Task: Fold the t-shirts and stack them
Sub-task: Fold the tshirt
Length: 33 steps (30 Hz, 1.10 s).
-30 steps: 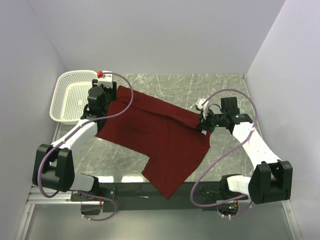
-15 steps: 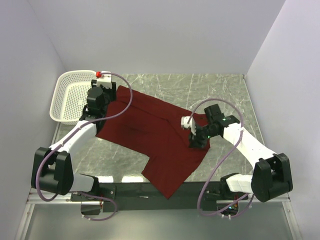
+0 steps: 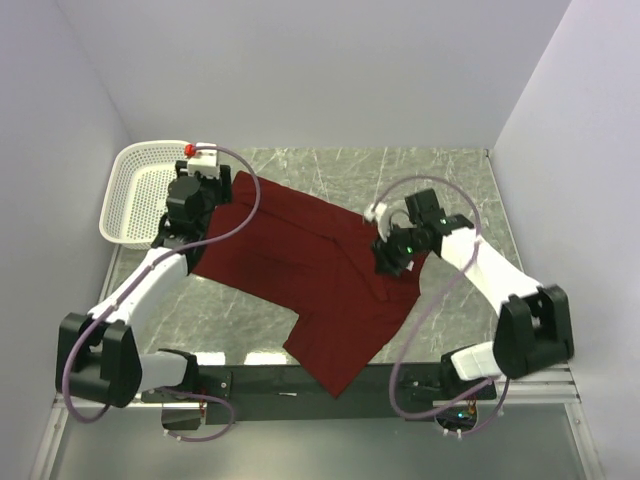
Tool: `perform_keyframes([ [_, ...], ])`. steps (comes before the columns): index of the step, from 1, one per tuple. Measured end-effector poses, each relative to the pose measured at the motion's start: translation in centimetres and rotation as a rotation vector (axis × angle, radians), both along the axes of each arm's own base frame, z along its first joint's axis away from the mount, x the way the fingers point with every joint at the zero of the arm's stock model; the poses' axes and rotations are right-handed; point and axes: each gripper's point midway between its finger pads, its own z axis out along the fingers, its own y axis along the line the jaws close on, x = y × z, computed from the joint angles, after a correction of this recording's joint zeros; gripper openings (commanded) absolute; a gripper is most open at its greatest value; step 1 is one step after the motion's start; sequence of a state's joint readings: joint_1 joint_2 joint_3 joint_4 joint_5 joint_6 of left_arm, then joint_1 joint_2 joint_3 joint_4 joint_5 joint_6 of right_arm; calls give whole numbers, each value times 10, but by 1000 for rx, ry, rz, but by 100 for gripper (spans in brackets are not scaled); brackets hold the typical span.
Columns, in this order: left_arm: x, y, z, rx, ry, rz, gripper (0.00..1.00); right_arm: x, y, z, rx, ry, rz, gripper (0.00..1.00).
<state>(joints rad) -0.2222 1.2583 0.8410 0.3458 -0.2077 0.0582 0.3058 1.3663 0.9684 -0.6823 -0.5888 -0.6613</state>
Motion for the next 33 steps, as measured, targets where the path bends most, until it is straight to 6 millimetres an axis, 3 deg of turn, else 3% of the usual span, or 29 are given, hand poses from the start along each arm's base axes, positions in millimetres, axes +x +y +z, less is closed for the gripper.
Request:
perform_keyframes([
  [3,-12,1,13,-37,-11,-1,80,35,10,1,29,51,-114,51],
  [7,-36,4,35,-95,-35,0,86,72,24,-16,34,148,-216,50],
  [10,-57,7,49,-125,-59,-6,98,91,26,-33,6,192,-273,50],
  [12,-74,10,50,-136,-68,-9,100,98,24,-45,-20,214,-303,50],
  [17,-107,17,29,-135,-42,-9,99,101,18,-64,-75,249,-345,50],
  [21,-121,20,5,-128,1,-5,99,112,16,-72,-102,243,-363,50],
  [28,-122,19,-10,-122,45,-6,99,125,13,-83,-139,238,-381,48],
  [31,-121,18,-12,-121,53,-12,100,125,13,-84,-140,241,-376,41],
  [33,-121,18,-12,-121,54,-12,99,124,14,-84,-137,243,-367,30],
])
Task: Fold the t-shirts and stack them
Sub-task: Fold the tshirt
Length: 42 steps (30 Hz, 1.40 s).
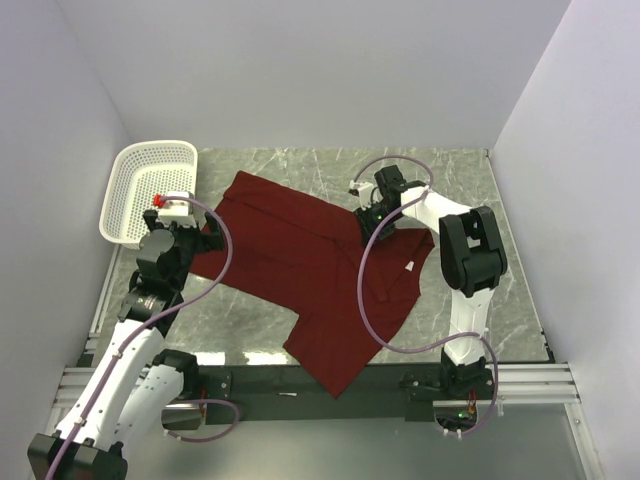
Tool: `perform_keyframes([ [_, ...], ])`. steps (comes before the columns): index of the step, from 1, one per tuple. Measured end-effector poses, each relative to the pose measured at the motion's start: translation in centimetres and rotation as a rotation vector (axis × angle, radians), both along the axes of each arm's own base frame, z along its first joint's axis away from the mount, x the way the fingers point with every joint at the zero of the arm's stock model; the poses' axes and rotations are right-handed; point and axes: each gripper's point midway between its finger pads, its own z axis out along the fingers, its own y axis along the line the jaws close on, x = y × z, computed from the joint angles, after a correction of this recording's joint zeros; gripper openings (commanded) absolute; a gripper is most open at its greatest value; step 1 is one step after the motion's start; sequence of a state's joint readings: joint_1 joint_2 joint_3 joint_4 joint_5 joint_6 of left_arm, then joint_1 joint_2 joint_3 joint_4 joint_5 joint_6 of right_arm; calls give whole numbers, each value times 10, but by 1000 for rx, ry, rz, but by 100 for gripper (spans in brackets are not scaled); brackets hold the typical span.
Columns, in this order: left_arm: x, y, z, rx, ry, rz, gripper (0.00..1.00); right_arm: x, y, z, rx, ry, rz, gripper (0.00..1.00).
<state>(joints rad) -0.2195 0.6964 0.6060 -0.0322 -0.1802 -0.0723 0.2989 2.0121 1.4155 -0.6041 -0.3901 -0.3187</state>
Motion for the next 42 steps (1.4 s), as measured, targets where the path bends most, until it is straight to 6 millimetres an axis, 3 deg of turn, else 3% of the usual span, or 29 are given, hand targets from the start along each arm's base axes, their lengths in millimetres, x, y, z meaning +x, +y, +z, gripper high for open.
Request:
perform_keyframes([
  [5,0,0,0,0,0,0,99,-5,4,2,16,4,28,9],
  [8,0,0,0,0,0,-1,99,-17,9,8,31,12,60,1],
  [17,0,0,0,0,0,-1,99,-50,45,45,107,-1,186,0],
  [24,0,0,0,0,1,-1,99,-74,66,49,111,34,265,0],
  [28,0,0,0,0,0,-1,99,-77,80,53,118,39,297,10],
  [32,0,0,0,0,0,-1,100,-76,101,58,161,81,326,45],
  [34,0,0,0,0,0,-1,99,-73,116,62,199,109,349,52],
  [38,0,0,0,0,-1,0,100,-72,141,63,246,147,402,52],
  [42,-1,0,2,-2,-7,0,99,-83,135,58,215,139,422,51],
])
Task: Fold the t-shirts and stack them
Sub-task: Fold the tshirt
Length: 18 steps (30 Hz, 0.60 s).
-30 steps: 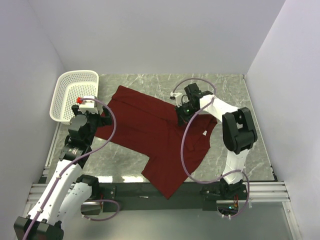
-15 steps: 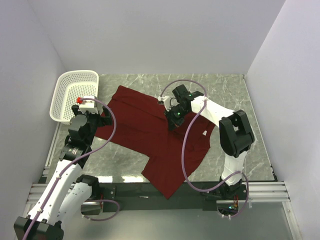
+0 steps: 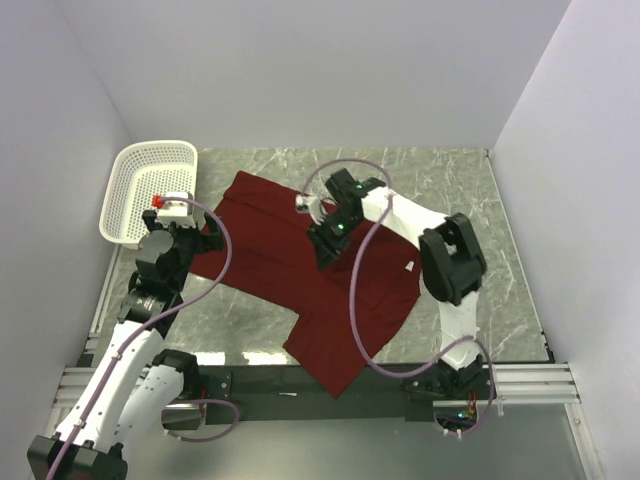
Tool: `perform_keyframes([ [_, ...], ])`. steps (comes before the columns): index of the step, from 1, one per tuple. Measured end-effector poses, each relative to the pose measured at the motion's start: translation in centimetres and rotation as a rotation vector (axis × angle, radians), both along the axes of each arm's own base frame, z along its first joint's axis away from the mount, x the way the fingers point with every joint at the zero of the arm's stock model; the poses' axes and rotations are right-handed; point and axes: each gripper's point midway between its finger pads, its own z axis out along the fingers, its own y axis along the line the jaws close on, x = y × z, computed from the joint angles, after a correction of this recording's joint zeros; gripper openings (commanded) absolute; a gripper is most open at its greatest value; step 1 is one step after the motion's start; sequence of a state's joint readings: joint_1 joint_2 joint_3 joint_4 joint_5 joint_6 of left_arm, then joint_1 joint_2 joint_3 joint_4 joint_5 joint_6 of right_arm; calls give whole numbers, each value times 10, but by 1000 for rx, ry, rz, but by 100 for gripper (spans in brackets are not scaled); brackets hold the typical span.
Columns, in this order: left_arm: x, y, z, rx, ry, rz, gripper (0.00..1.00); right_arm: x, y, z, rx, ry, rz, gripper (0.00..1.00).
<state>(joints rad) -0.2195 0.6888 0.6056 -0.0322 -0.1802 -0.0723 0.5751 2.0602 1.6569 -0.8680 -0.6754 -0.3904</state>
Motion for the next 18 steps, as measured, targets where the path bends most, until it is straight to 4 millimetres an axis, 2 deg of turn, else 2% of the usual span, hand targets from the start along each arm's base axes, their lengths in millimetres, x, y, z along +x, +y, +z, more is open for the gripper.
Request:
perform_keyframes([
  [2,0,0,1,-1,-4,0,99,-12,-19,-2,-36,-10,-4,51],
  [5,0,0,1,-1,-5,0,99,-29,-59,-1,-105,-75,-15,52],
  [9,0,-1,1,-1,-4,-3,99,-42,-105,1,-196,-203,-38,52],
  [13,0,-1,1,-2,-4,-9,99,-54,-125,-16,-265,-244,-44,52],
  [18,-1,-2,1,-3,-4,-12,100,-65,-131,-38,-329,-251,-32,52],
])
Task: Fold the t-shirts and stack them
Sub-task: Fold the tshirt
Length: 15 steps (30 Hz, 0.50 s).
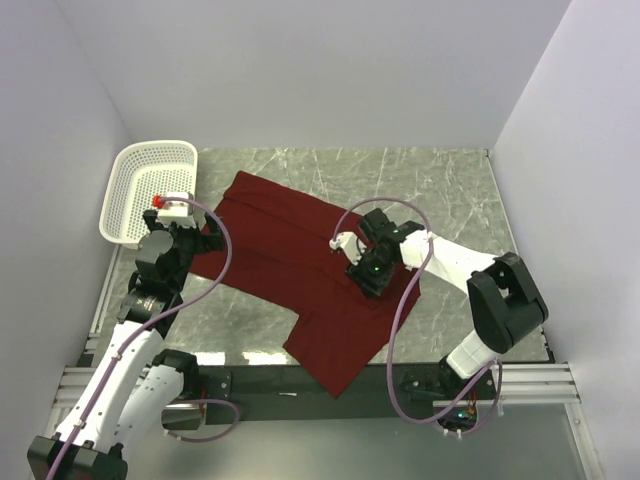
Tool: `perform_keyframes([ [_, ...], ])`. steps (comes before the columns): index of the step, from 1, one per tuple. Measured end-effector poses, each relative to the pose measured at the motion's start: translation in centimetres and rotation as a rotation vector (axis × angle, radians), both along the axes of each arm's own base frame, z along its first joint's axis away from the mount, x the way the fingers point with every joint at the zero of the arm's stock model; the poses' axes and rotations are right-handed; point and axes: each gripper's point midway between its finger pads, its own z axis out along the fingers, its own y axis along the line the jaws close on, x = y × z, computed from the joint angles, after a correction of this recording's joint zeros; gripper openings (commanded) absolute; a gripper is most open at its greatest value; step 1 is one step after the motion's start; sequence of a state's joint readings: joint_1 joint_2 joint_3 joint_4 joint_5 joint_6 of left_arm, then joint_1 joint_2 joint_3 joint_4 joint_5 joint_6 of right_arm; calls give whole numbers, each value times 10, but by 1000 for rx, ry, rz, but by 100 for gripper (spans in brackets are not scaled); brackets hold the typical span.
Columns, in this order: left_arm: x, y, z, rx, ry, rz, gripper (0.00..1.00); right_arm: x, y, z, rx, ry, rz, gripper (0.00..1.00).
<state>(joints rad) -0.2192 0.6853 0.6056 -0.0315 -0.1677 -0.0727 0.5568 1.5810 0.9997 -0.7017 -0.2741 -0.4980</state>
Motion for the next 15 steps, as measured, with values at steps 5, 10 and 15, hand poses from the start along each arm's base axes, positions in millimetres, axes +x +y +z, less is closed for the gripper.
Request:
perform_keyframes([
  [5,0,-1,0,-1,0,-7,99,-1,12,-4,-7,-28,34,52],
  [10,0,-2,0,-1,0,-13,99,-7,23,-9,-12,-35,67,52],
  [15,0,-2,0,-2,0,-14,100,-21,19,-22,-57,-22,91,52],
])
